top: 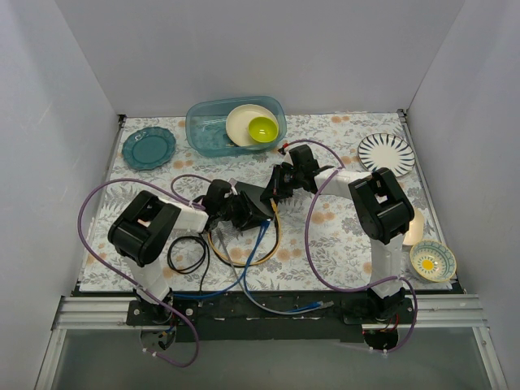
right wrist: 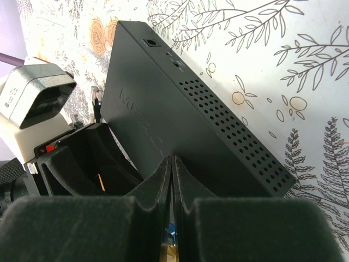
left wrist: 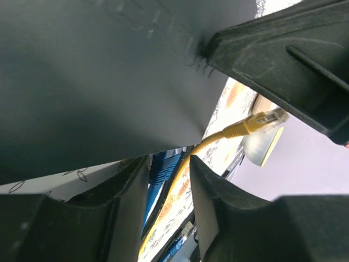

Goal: Pull the plug from the switch port

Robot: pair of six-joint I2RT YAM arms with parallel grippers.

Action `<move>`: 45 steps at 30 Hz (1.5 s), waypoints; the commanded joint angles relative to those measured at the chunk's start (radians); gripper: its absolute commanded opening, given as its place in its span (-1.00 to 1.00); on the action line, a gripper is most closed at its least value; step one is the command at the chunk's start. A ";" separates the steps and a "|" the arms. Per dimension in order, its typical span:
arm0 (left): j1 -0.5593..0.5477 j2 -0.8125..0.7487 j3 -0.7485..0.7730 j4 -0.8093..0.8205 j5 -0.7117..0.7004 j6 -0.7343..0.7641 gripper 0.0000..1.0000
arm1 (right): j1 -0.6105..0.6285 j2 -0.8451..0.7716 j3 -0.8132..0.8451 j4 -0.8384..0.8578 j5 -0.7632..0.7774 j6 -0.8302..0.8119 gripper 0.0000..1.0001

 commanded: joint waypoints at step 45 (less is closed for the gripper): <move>0.048 0.151 0.008 -0.177 -0.109 -0.116 -1.00 | -0.010 0.063 -0.102 -0.196 0.141 -0.064 -0.81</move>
